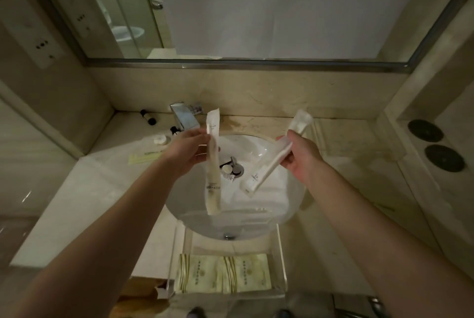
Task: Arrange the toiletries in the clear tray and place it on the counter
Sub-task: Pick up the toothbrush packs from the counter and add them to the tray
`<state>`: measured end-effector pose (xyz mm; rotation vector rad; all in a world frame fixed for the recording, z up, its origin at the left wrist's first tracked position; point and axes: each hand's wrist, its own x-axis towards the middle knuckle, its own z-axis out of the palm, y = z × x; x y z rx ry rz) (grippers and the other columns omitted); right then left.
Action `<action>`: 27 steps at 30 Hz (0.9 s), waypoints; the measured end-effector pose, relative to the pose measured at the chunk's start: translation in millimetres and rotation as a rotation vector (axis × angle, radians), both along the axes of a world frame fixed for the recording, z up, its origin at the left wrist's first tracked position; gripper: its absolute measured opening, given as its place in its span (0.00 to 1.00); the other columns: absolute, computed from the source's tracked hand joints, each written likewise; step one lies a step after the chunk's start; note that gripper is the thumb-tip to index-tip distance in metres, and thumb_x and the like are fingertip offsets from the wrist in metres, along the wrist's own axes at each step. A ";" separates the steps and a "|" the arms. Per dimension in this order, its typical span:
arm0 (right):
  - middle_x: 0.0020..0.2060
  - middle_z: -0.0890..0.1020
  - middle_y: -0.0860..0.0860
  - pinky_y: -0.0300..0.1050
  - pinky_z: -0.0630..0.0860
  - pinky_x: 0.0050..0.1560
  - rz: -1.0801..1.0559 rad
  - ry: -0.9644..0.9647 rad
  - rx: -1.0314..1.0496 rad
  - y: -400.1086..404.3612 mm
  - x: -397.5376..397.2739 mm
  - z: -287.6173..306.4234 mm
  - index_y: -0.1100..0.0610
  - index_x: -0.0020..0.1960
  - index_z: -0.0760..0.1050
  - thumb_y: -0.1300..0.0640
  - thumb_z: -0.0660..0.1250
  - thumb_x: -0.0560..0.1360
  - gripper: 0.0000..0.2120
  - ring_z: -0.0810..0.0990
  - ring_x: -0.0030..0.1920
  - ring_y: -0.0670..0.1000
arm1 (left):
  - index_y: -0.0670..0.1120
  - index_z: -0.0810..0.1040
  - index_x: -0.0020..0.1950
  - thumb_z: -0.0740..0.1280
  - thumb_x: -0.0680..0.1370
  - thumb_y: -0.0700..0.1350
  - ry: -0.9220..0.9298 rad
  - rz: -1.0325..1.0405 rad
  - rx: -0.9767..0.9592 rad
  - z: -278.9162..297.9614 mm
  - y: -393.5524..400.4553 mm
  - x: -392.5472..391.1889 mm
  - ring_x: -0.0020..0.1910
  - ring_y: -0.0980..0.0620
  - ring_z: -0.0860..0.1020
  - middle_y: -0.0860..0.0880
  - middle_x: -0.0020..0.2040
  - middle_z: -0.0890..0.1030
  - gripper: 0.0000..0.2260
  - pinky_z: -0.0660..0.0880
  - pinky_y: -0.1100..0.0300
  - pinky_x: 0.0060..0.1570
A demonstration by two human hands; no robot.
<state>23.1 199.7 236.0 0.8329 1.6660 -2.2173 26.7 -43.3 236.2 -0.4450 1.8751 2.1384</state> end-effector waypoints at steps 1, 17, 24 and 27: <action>0.44 0.80 0.56 0.50 0.79 0.49 0.012 -0.002 0.004 -2.1 2.2 -0.2 0.60 0.42 0.78 0.54 0.61 0.78 0.12 0.80 0.46 0.54 | 0.41 0.77 0.51 0.59 0.80 0.35 0.000 -0.014 -0.011 0.5 -2.7 2.8 0.45 0.43 0.80 0.41 0.44 0.79 0.07 0.78 0.49 0.50; 0.44 0.80 0.58 0.37 0.73 0.29 0.059 0.012 -0.182 -4.2 30.1 -14.5 0.61 0.48 0.76 0.56 0.64 0.79 0.08 0.78 0.36 0.52 | 0.41 0.77 0.51 0.61 0.79 0.36 -0.069 -0.125 -0.039 -6.4 -25.9 31.3 0.50 0.40 0.78 0.38 0.49 0.78 0.06 0.79 0.49 0.48; 0.38 0.77 0.53 0.36 0.68 0.26 0.129 0.111 -0.068 -13.7 31.9 -21.0 0.57 0.47 0.75 0.54 0.65 0.78 0.06 0.71 0.29 0.47 | 0.41 0.76 0.50 0.62 0.79 0.36 -0.072 -0.158 -0.133 -13.6 -24.4 36.1 0.42 0.46 0.79 0.43 0.43 0.79 0.04 0.77 0.53 0.45; 0.32 0.72 0.50 0.38 0.63 0.28 0.179 0.165 0.115 -15.0 30.4 -22.8 0.57 0.43 0.74 0.53 0.65 0.78 0.08 0.66 0.28 0.45 | 0.37 0.74 0.55 0.63 0.78 0.36 -0.068 -0.167 -0.103 -16.4 -24.6 37.1 0.43 0.45 0.81 0.41 0.45 0.80 0.07 0.79 0.52 0.46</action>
